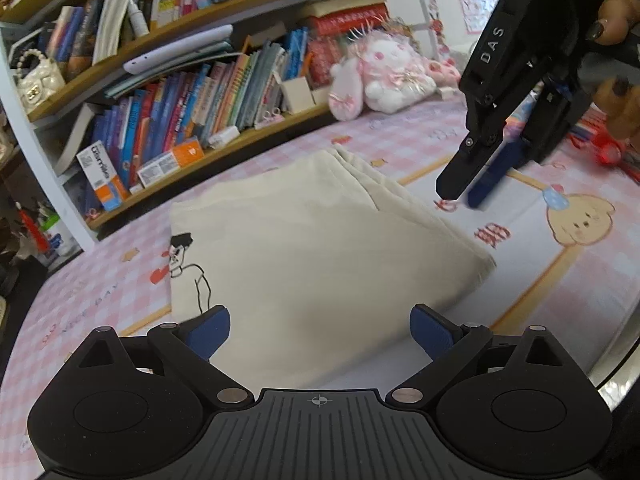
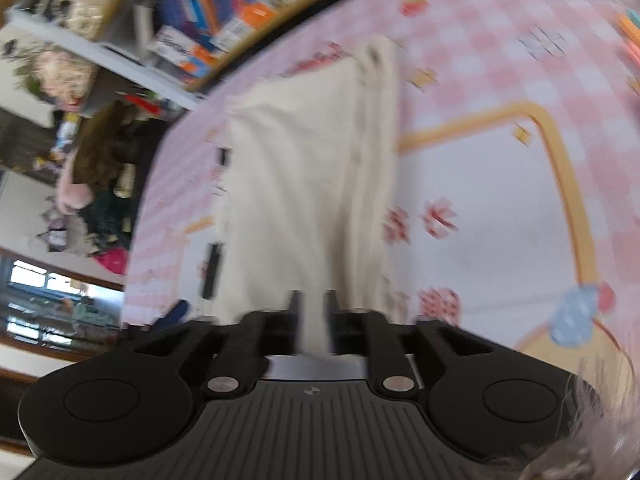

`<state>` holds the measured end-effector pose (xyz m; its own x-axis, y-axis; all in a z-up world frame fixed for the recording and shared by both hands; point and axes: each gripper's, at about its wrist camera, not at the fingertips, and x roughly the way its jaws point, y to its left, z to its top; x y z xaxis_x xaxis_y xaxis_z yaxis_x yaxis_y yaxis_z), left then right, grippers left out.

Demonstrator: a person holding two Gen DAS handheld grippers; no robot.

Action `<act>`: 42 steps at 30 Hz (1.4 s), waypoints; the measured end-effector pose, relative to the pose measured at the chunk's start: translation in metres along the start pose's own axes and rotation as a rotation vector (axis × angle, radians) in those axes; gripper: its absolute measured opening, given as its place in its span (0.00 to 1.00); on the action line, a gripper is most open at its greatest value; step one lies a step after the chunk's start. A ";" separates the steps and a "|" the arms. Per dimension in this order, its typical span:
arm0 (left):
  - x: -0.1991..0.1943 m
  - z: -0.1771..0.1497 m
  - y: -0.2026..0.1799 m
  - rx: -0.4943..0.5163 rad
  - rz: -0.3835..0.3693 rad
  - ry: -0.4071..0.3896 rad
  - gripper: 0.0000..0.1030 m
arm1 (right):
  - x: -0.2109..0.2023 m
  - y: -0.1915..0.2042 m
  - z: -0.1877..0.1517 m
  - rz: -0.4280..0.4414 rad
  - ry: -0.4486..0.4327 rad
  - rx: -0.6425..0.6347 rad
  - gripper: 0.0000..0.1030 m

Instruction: Fold clothes

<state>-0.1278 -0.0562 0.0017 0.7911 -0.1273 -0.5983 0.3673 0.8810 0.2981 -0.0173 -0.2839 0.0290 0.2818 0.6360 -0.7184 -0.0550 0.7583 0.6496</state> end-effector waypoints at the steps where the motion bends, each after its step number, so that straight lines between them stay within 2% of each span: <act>1: 0.000 -0.001 0.000 0.002 -0.005 0.003 0.95 | 0.001 -0.004 -0.003 -0.004 0.009 0.012 0.46; 5: -0.001 -0.003 0.000 0.007 -0.031 0.017 0.95 | 0.012 -0.012 -0.010 -0.033 0.050 0.038 0.46; 11: 0.000 -0.006 0.003 0.013 -0.042 0.024 0.95 | 0.033 0.002 -0.016 -0.124 0.078 -0.051 0.43; 12: 0.000 -0.006 0.004 0.012 -0.044 0.025 0.95 | 0.035 0.003 -0.016 -0.134 0.079 -0.066 0.34; 13: 0.001 -0.006 0.004 0.011 -0.045 0.026 0.95 | 0.037 0.005 -0.017 -0.143 0.079 -0.081 0.18; 15: 0.002 -0.007 0.005 0.012 -0.047 0.025 0.95 | 0.039 0.008 -0.018 -0.155 0.080 -0.104 0.16; 17: 0.004 -0.008 0.004 0.025 -0.040 0.018 0.95 | 0.032 0.013 -0.014 -0.118 0.063 -0.099 0.13; 20: 0.010 -0.008 0.003 0.049 -0.017 0.000 0.95 | 0.009 0.024 -0.004 0.013 -0.003 -0.062 0.10; 23: 0.015 -0.009 0.002 0.077 0.032 -0.029 0.96 | -0.009 0.040 0.007 0.077 -0.066 -0.066 0.09; 24: 0.017 -0.010 0.002 0.084 0.058 -0.036 0.96 | -0.012 0.044 0.010 0.086 -0.078 -0.069 0.09; 25: 0.020 -0.011 0.005 0.077 0.086 -0.031 0.96 | -0.015 0.047 0.013 0.097 -0.089 -0.072 0.03; 28: 0.028 -0.015 0.017 0.050 0.158 -0.015 0.96 | -0.021 0.049 0.018 0.099 -0.112 -0.074 0.01; 30: 0.029 -0.019 0.028 0.023 0.125 -0.006 0.96 | -0.023 0.049 0.020 0.079 -0.118 -0.087 0.01; 32: 0.029 -0.020 0.028 0.055 0.117 -0.007 0.96 | -0.020 0.047 0.017 0.036 -0.111 -0.116 0.02; 35: 0.028 -0.018 0.023 0.120 0.114 -0.015 0.96 | -0.015 0.039 0.008 -0.029 -0.091 -0.122 0.06; 36: 0.028 -0.018 0.020 0.137 0.111 -0.017 0.96 | -0.013 0.033 0.005 -0.056 -0.083 -0.120 0.15; 37: 0.028 -0.018 0.018 0.149 0.103 -0.016 0.96 | -0.011 0.027 0.002 -0.077 -0.068 -0.114 0.35; 38: 0.028 -0.017 0.016 0.159 0.094 -0.015 0.96 | -0.009 0.020 -0.001 -0.085 -0.050 -0.100 0.46; 39: 0.028 -0.017 0.014 0.167 0.082 -0.015 0.96 | -0.005 0.012 -0.004 -0.084 -0.028 -0.074 0.52; 42: 0.027 -0.018 0.009 0.208 0.045 -0.017 0.96 | 0.012 -0.009 -0.012 -0.092 0.044 0.017 0.52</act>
<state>-0.1124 -0.0439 -0.0250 0.8162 -0.0991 -0.5693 0.4234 0.7730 0.4725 -0.0250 -0.2817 0.0114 0.2428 0.5696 -0.7852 -0.0148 0.8115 0.5842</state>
